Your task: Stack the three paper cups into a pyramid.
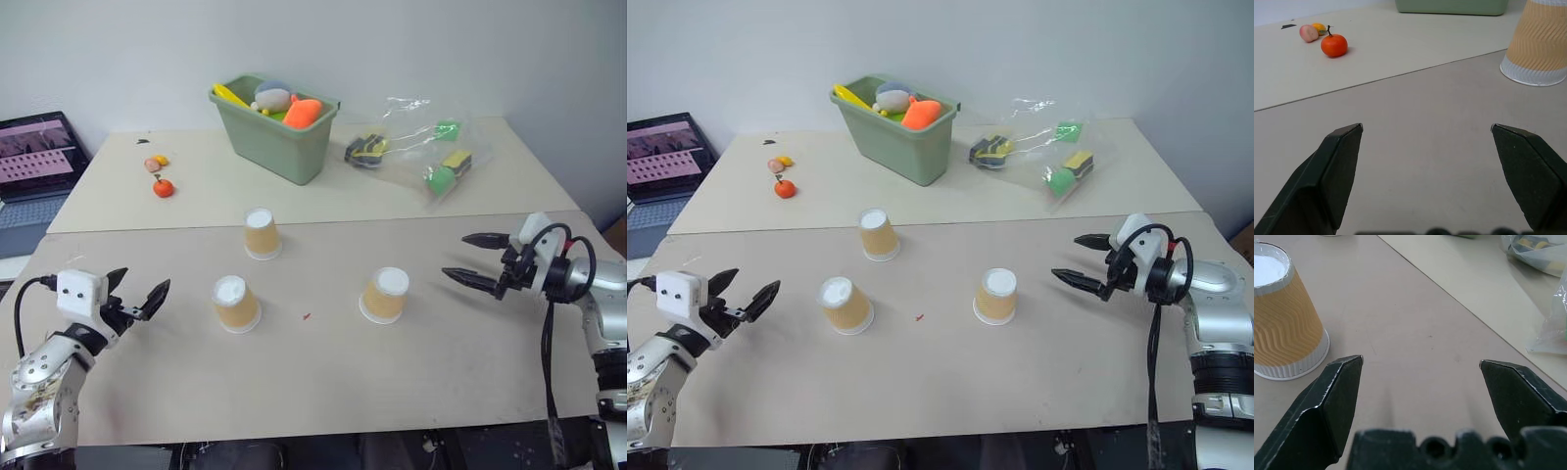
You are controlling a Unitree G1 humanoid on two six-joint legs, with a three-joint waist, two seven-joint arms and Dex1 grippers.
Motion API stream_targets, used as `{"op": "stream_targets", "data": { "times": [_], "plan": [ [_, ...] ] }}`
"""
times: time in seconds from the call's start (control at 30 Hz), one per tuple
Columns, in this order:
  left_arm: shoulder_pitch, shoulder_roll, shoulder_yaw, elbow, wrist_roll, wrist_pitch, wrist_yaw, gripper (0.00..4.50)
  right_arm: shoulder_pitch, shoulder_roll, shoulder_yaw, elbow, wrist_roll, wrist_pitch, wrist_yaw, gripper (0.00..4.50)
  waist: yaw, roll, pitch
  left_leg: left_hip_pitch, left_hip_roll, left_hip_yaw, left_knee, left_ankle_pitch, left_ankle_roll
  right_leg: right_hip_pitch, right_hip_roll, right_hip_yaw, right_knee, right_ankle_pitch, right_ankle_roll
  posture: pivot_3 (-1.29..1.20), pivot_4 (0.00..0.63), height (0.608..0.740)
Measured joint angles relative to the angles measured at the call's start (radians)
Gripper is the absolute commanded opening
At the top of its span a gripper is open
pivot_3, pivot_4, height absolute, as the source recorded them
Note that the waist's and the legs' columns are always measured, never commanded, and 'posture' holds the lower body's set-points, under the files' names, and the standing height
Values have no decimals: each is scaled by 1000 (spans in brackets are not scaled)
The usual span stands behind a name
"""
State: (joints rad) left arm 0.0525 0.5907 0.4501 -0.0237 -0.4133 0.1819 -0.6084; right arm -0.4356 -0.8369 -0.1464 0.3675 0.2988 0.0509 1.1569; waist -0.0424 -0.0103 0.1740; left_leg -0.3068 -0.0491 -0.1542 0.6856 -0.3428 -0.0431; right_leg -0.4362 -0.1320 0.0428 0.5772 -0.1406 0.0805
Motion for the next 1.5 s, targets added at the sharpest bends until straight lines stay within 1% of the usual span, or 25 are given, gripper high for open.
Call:
{"op": "stream_targets", "data": {
  "times": [0.07,0.13,0.2,0.3,0.4,0.47,0.53,0.63,0.73,0.8,0.87,0.97,1.1,1.23,1.37,1.5],
  "plan": [
    [0,0,0,0,0,1,0,4500,0,0,0,0,0,0,0,4481,-1,0,0,0,0,0,0,0,0,0,0,0,0,0,0,0,150,740],
    [-18,-1,0,-5,-67,74,-23,4500,0,0,-17,1,6,19,-12,4481,0,0,0,0,0,0,0,0,0,0,0,0,0,0,0,0,150,740],
    [-35,0,-5,-5,-103,121,-46,4500,0,0,-32,1,23,31,-21,4481,0,0,0,0,0,0,0,0,0,0,0,0,0,0,0,0,150,740],
    [-48,7,-23,-5,-122,135,-91,4500,4,0,-34,1,35,45,-25,4481,0,0,0,0,0,0,0,0,0,0,0,0,0,0,0,0,150,740],
    [-48,38,-41,-11,-129,140,-152,4500,10,0,-34,1,37,50,-30,4481,-4,0,0,0,0,0,0,0,0,0,0,0,0,0,0,0,150,740],
    [-35,86,-60,-50,-154,179,-217,4500,10,0,-35,1,37,50,-30,4481,-5,-1,1,-1,0,0,0,0,0,0,1,0,0,0,0,0,150,740],
    [-4,167,-85,-134,-193,237,-315,4500,11,0,-36,1,37,51,-28,4481,-4,-1,1,-1,0,0,0,0,1,0,0,1,0,0,0,0,150,740],
    [21,248,-105,-202,-207,260,-409,4500,20,0,-36,-1,38,59,-24,4481,-3,-1,1,-1,0,0,0,-1,1,0,1,1,0,-1,0,0,150,740],
    [19,313,-114,-206,-205,258,-483,4500,28,0,-36,-6,38,62,-23,4481,-2,-1,1,-1,1,0,0,0,1,0,1,0,1,-1,1,0,150,740],
    [-5,359,-113,-173,-201,258,-524,4500,37,0,-37,-16,38,63,-25,4481,-3,-1,1,0,1,0,0,0,1,0,1,0,1,-2,2,0,150,740],
    [-22,386,-112,-140,-180,238,-550,4500,46,0,-37,-25,38,63,-26,4481,-4,-1,1,0,1,0,0,0,1,0,1,0,1,-2,2,0,150,740],
    [-63,384,-129,-98,-150,209,-561,4500,56,0,-41,-27,39,68,-30,4481,-3,-1,1,0,1,1,0,0,1,0,1,0,1,-2,2,0,150,740],
    [-156,327,-196,-80,-119,185,-545,4500,61,0,-62,-48,41,74,-41,4481,-1,-1,1,0,1,1,0,0,1,0,1,0,1,0,-1,0,150,740],
    [-196,286,-245,-79,-103,186,-536,4500,76,0,-74,-75,59,89,-48,4481,-3,-1,1,-1,1,1,0,-1,1,-1,1,0,0,0,-1,0,150,740],
    [-215,279,-266,-74,-94,187,-533,4500,88,0,-81,-89,72,93,-52,4481,-5,-1,1,-1,1,1,0,-1,2,-1,1,0,0,0,-1,0,150,740],
    [-240,267,-281,-31,-72,182,-532,4500,89,0,-88,-96,77,95,-59,4481,-2,-1,1,-1,1,1,0,-1,2,-1,1,0,0,0,-1,0,150,740]
  ]
}}
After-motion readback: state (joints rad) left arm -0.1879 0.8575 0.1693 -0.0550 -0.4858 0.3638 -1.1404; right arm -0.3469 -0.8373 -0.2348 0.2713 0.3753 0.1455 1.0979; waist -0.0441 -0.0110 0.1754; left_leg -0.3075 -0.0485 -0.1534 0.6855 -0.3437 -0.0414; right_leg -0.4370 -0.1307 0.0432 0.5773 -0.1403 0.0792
